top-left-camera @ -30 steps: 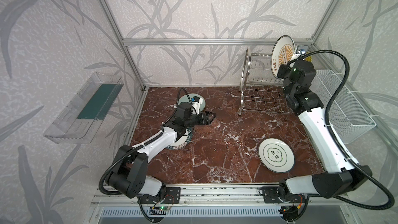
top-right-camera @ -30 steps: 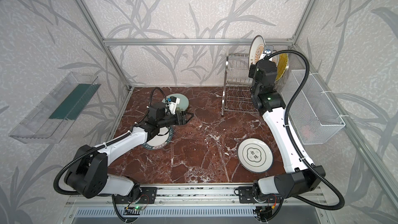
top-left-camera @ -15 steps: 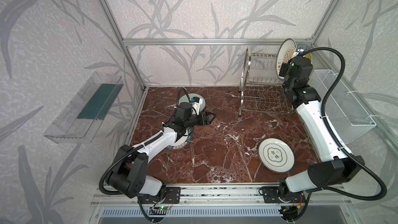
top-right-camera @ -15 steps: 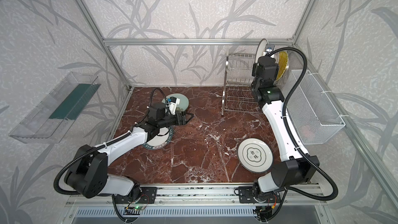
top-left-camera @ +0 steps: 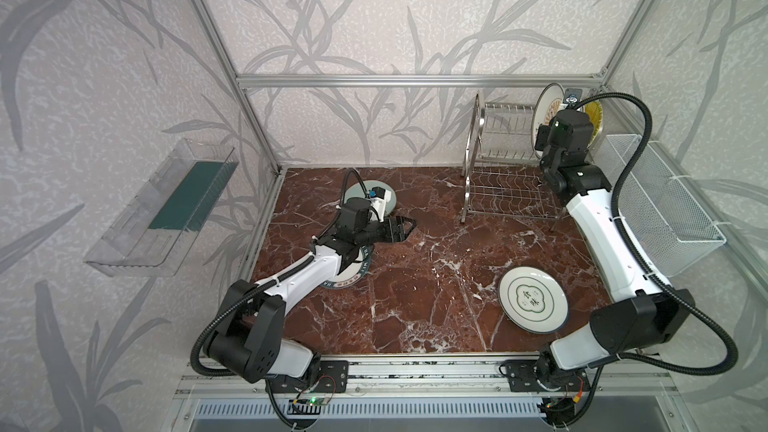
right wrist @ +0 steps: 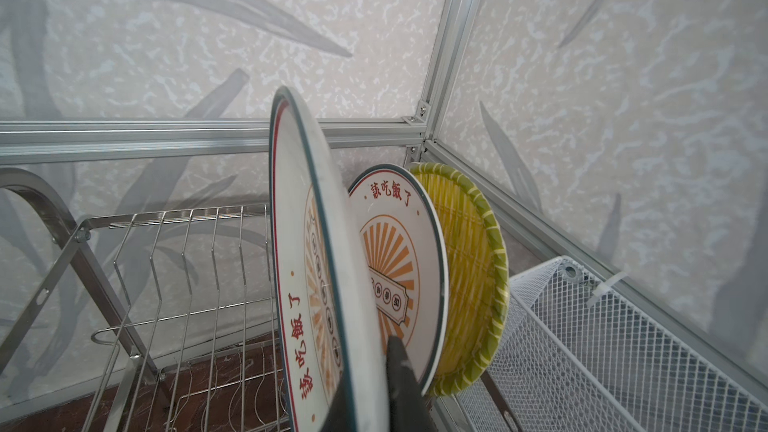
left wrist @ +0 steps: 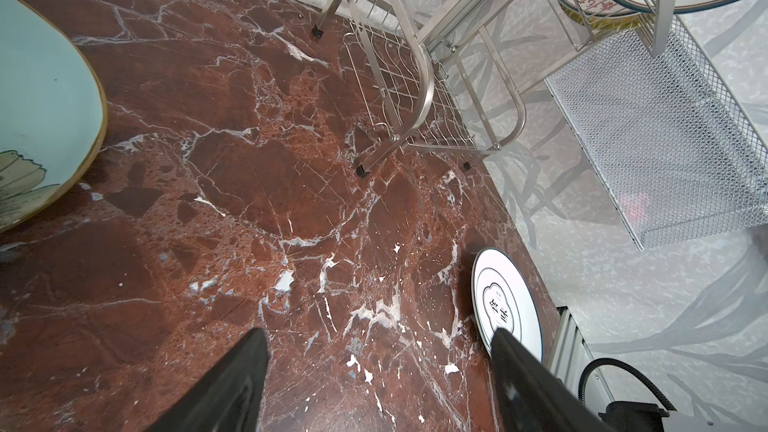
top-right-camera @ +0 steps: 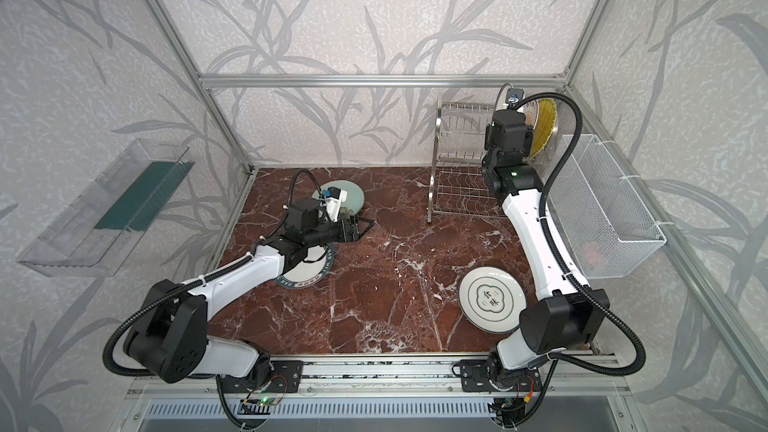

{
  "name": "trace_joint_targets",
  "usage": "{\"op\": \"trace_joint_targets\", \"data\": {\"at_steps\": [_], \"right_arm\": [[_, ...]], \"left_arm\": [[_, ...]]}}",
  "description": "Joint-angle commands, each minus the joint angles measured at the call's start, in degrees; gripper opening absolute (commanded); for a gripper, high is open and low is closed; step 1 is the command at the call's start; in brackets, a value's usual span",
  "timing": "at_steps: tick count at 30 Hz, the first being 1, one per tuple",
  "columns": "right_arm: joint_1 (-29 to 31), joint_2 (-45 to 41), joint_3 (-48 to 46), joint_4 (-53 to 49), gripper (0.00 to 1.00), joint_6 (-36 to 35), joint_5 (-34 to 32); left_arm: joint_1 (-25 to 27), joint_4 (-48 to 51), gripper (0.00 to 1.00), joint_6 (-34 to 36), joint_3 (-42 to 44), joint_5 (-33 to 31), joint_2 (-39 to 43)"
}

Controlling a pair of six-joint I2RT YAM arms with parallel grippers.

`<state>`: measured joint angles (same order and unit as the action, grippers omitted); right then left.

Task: Load the plates into the dish rack
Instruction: 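Lower the sunburst plate into the rack slot beside the other sunburst plate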

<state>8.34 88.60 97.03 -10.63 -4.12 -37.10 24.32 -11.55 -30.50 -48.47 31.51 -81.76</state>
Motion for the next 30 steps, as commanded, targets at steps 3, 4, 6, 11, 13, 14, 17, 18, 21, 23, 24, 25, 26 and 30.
{"op": "trace_joint_targets", "data": {"at_steps": [3,4,6,11,13,14,17,18,21,23,24,25,26,30], "right_arm": [[-0.86,0.84,3.33,4.26,0.00,-0.92,-3.44],[-0.87,1.11,3.34,4.54,0.00,-1.14,-3.72],[-0.97,1.49,3.43,4.90,0.00,-1.31,-4.01],[-1.04,2.62,4.12,5.23,0.00,-1.73,-4.08],[-1.13,2.96,4.38,5.29,0.00,-1.58,-4.03],[-1.13,3.18,4.50,5.49,0.00,-1.51,-3.99],[-1.18,3.85,5.33,5.71,0.00,-1.59,-4.11],[-1.22,4.16,5.74,5.76,0.00,-1.59,-4.10],[-1.22,4.48,6.36,6.32,0.00,-1.51,-4.12],[-1.22,4.48,6.46,6.74,0.00,-1.33,-3.88],[-1.29,4.56,6.71,6.72,0.00,-1.34,-3.69],[-1.30,4.52,6.92,6.66,0.00,-1.37,-3.68],[-1.31,4.55,7.03,6.64,0.00,-1.41,-3.68],[-1.48,4.52,7.29,6.79,0.00,-1.52,-3.30]], "left_arm": [[-0.06,0.21,0.82,1.15,0.79,-0.57,1.97],[-0.05,0.21,0.82,1.15,0.81,-0.57,1.96],[-0.01,0.30,0.82,1.28,0.76,-0.70,1.95],[-0.06,0.46,0.82,1.41,0.73,-0.91,1.94],[-0.05,0.40,0.82,1.48,0.74,-0.93,1.80],[-0.05,0.52,0.82,1.50,0.58,-0.92,1.73],[-0.06,0.56,0.82,1.61,0.55,-1.07,1.51],[-0.01,0.57,0.82,1.63,0.53,-1.03,1.56],[-0.05,0.64,0.82,1.76,0.56,-1.35,1.58],[-0.06,0.78,0.82,1.93,0.47,-1.38,1.45],[-0.05,0.82,0.82,1.94,0.35,-1.38,1.34],[-0.05,0.91,0.82,2.05,0.22,-1.37,1.33],[-0.04,0.92,0.82,2.03,0.09,-1.41,1.25],[-0.06,0.85,0.82,2.02,-0.04,-1.27,1.06]]}}
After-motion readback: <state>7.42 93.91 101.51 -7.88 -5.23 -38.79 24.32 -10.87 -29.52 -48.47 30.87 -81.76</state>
